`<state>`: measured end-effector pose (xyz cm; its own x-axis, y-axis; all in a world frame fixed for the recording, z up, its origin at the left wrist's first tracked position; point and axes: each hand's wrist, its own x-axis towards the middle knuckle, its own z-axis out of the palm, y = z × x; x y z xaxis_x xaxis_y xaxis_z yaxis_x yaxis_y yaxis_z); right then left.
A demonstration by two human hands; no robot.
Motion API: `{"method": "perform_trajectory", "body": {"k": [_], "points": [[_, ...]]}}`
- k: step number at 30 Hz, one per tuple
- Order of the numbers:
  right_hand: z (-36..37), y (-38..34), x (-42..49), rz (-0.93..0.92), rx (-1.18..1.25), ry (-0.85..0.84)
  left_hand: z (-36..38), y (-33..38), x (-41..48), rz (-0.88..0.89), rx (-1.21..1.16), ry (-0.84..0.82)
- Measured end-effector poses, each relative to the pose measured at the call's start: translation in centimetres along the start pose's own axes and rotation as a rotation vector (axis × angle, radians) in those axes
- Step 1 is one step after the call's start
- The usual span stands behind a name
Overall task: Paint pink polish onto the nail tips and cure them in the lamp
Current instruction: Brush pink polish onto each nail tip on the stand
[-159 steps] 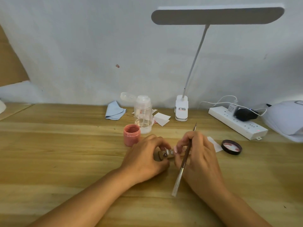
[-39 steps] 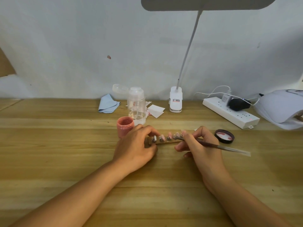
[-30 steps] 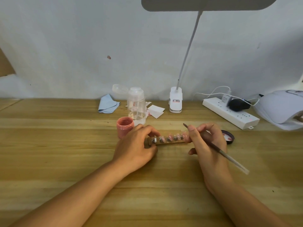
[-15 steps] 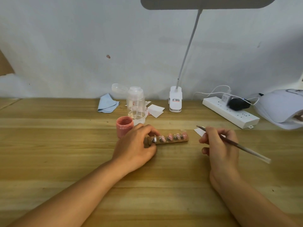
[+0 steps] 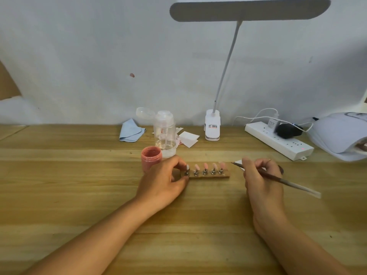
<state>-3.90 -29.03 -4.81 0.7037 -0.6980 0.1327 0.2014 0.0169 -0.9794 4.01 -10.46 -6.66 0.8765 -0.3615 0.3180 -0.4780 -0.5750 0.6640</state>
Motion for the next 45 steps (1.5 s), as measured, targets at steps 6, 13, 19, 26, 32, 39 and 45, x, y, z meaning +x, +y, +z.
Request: {"method": "perform_trajectory", "body": {"k": [6,13,19,26,32,39,45], "points": [[0.1,-0.1,-0.3,-0.105,0.005,-0.014,0.0,-0.1,0.4,-0.074,-0.113,-0.024],[0.0,-0.6,-0.9,-0.095,-0.017,-0.066,-0.1,0.1,0.1,-0.006,-0.053,0.013],[0.2,-1.1,-1.1,-0.133,-0.023,-0.007,-0.2,0.8,-0.7,0.090,0.090,0.116],[0.6,0.2,-1.9,-0.205,-0.101,-0.068,0.0,0.8,-0.7,0.082,0.024,0.113],[1.8,0.1,-1.7,-0.109,0.043,-0.110,-0.1,0.5,0.1,0.074,-0.125,-0.005],[2.2,-0.6,-0.5,-0.022,0.170,-0.126,0.4,0.4,0.2,0.113,-0.116,0.027],[1.2,-1.0,-1.1,-0.197,0.029,-0.180,0.4,0.2,0.1,0.065,-0.117,0.065]]}}
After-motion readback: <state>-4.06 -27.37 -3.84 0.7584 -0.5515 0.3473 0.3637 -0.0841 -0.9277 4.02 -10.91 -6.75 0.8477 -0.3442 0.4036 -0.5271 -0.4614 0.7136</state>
